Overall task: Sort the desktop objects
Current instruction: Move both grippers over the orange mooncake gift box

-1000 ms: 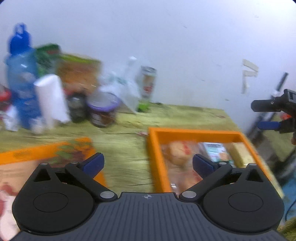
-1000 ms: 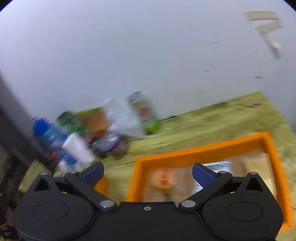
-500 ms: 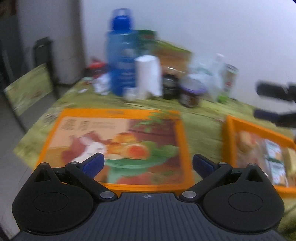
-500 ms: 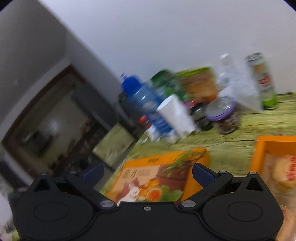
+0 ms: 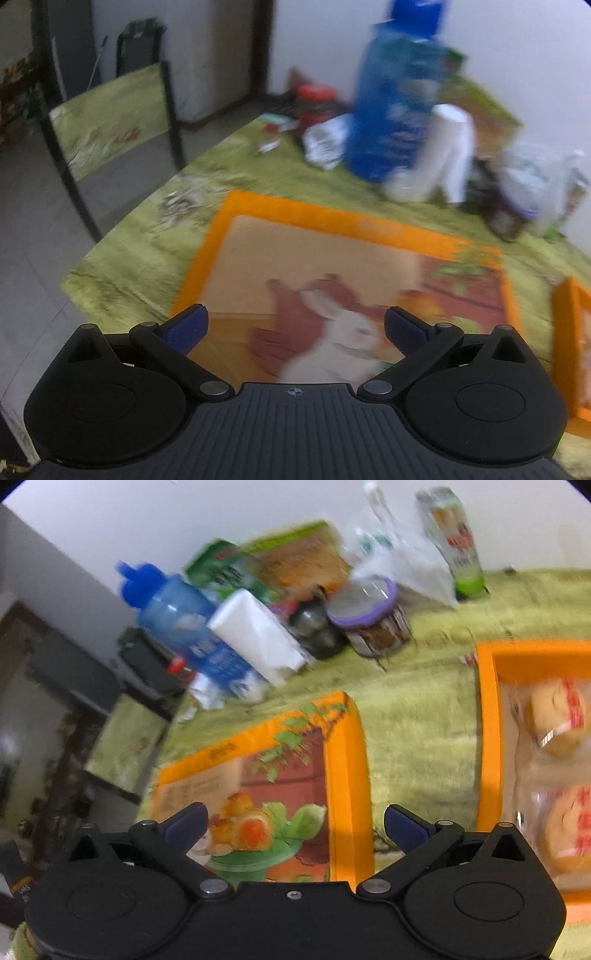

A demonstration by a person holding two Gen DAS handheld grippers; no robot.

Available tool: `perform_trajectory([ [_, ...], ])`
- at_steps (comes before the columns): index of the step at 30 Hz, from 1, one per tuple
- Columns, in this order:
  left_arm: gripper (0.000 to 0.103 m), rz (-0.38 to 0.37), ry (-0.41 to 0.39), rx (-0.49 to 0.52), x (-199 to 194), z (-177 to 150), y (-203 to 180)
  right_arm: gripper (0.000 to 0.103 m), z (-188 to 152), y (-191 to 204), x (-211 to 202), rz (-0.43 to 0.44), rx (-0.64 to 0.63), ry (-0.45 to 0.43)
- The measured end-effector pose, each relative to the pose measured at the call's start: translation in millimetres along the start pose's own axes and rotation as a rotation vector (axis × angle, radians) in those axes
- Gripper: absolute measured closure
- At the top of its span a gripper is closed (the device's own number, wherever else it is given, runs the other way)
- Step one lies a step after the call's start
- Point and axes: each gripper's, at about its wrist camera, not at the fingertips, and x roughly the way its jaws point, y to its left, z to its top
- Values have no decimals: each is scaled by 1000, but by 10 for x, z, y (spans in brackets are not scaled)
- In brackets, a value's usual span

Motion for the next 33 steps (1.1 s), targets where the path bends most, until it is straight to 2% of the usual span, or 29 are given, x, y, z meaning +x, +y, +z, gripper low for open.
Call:
perform_trajectory([
  [3,2,-13,36,-12,244,72,221,1,-69,59,182,-75,-18,5],
  [13,2,-28,149,156,691,159,486,1,-151,33,746,-223,60,28],
  [18,2,-45,209,168,871,148,483,1,-167,33,908,-250,55,61],
  [23,2,-73,234,169,951,184,456,1,-142,71,1059,-254,44,91],
  [33,1,-73,281,188,1016,257,414,1,-140,98,1285,-240,76,117],
])
